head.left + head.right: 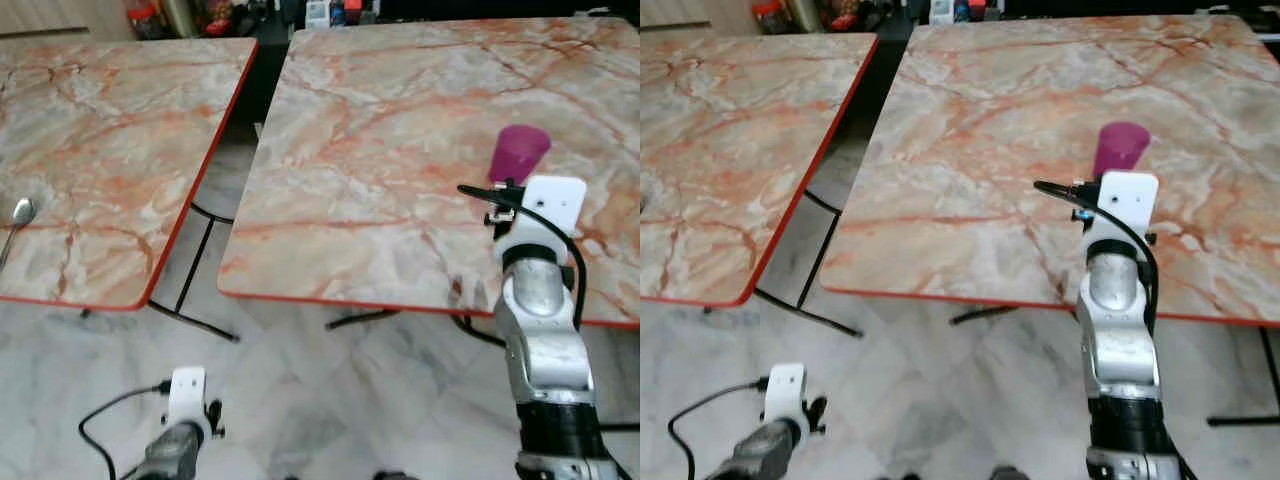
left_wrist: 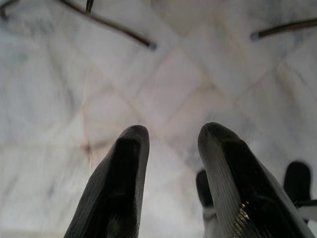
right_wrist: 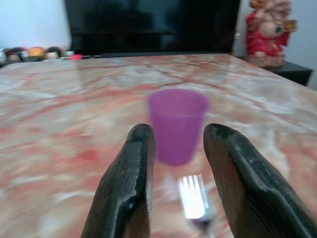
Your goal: Setting the table
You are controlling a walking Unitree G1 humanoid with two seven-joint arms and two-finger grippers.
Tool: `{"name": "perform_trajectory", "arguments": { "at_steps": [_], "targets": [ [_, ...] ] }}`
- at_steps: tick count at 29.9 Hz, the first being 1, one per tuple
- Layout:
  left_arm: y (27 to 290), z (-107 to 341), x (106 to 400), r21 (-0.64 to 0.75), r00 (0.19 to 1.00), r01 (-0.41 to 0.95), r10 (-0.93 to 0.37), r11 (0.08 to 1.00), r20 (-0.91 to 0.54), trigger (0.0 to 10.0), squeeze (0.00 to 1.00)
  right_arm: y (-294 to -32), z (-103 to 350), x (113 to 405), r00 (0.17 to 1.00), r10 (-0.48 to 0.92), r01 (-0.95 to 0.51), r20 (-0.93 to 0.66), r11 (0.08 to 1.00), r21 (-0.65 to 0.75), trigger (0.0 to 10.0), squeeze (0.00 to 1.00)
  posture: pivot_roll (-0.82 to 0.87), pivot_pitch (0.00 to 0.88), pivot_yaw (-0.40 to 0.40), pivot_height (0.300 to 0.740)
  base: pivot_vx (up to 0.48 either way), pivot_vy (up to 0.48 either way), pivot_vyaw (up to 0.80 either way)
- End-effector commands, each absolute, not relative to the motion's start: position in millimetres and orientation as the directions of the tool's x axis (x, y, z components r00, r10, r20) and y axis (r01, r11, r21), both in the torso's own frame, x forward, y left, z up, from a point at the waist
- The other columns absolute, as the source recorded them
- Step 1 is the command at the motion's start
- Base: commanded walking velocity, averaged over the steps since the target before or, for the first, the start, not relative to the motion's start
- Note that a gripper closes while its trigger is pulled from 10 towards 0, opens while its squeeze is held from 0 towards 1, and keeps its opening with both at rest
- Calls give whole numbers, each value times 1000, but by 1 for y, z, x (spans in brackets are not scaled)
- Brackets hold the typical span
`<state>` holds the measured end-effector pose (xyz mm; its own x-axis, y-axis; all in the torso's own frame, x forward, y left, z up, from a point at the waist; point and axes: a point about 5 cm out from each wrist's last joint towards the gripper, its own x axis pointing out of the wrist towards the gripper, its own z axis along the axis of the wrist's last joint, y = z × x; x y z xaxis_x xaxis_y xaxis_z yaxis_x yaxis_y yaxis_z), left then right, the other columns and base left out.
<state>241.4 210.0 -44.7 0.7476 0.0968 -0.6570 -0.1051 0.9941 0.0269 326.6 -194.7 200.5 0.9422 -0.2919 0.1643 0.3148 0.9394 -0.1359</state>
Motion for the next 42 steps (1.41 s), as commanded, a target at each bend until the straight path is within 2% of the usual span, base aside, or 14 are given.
{"name": "perform_trajectory", "arguments": {
  "at_steps": [1, 10, 18, 22, 31, 42],
  "targets": [
    [206, -49, 237, 12, 733, -111, 90, 994, -674, 10000, 0, -201, 199, 325, 934, -319, 341, 159, 931, -134, 10000, 0, -159, 185, 109, 740, 270, 0, 0],
    [208, -48, 237, 9, 737, -118, 94, 993, -669, 10000, 0, -198, 197, 325, 940, -312, 331, 139, 933, -143, 10000, 0, -155, 184, 108, 740, 90, 0, 0],
    [207, -48, 237, 8, 737, -117, 92, 993, -670, 10000, 0, -210, 189, 314, 924, -383, 379, 16, 905, -193, 10000, 0, -161, 190, 107, 740, 0, 0, 0],
    [206, -48, 238, 8, 737, -115, 91, 993, -670, 10000, 0, -214, 182, 312, 923, -382, 365, -37, 904, -223, 10000, 0, -166, 193, 109, 740, 0, 0, 0],
    [205, -47, 239, 8, 737, -117, 92, 993, -670, 10000, 0, -213, 157, 312, 911, -359, 320, -206, 927, -197, 10000, 0, -158, 194, 109, 740, 0, 0, 0],
    [206, -47, 239, 7, 738, -117, 92, 993, -669, 10000, 0, -206, 153, 311, 913, -335, 297, -233, 938, -180, 10000, 0, -157, 196, 111, 740, 0, 0, 0]
  ]
}}
